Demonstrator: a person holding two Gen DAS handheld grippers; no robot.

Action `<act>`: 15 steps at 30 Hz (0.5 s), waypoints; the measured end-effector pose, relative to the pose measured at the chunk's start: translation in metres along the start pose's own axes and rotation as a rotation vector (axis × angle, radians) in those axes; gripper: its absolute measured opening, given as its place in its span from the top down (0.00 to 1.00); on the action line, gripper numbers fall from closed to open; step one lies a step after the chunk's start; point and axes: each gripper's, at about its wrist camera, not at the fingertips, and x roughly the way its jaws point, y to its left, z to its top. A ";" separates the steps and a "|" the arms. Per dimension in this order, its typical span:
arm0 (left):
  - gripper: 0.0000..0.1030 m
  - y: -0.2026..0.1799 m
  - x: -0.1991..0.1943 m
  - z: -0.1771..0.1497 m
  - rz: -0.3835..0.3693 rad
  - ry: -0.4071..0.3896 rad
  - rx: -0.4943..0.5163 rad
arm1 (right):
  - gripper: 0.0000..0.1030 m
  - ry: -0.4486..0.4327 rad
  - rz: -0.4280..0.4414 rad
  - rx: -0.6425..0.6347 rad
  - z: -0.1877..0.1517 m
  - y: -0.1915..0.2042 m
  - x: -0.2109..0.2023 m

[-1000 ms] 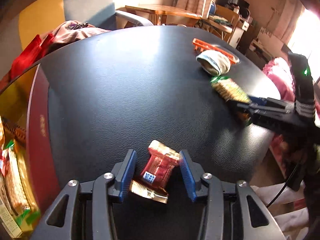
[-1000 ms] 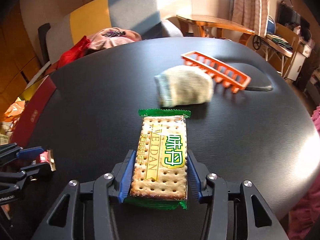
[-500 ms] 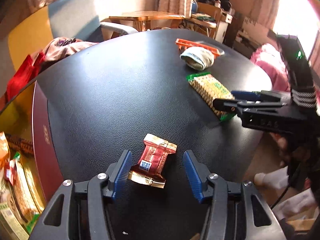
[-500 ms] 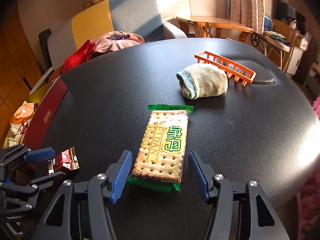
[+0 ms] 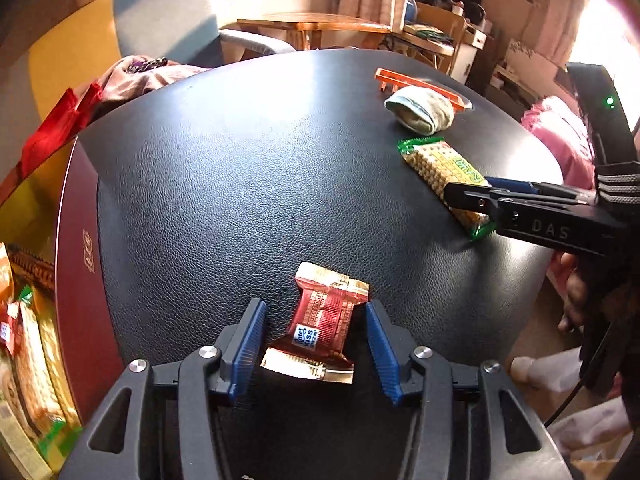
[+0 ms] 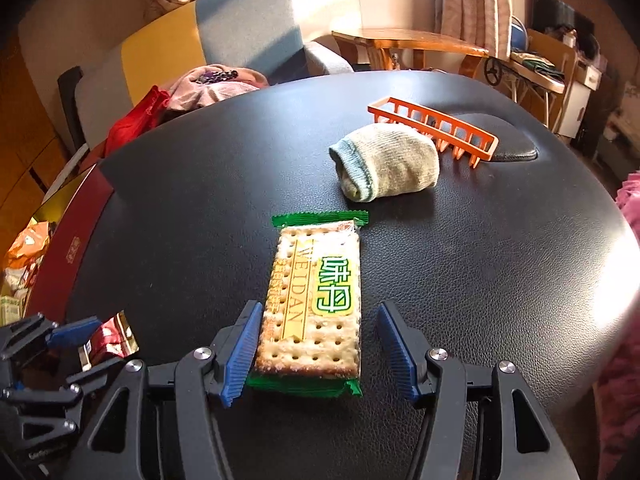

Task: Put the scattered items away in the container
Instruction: 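Lift the red wrapper with the left gripper while the right lifts the cracker pack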

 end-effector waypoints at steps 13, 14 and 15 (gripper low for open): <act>0.65 0.007 -0.006 -0.003 0.005 -0.015 -0.055 | 0.53 0.000 -0.058 -0.086 -0.008 0.017 -0.002; 0.67 0.006 -0.006 -0.004 0.010 -0.015 -0.053 | 0.53 0.001 -0.055 -0.084 -0.009 0.017 -0.002; 0.68 0.006 -0.007 -0.005 0.015 -0.015 -0.052 | 0.53 0.001 -0.054 -0.081 -0.009 0.017 -0.002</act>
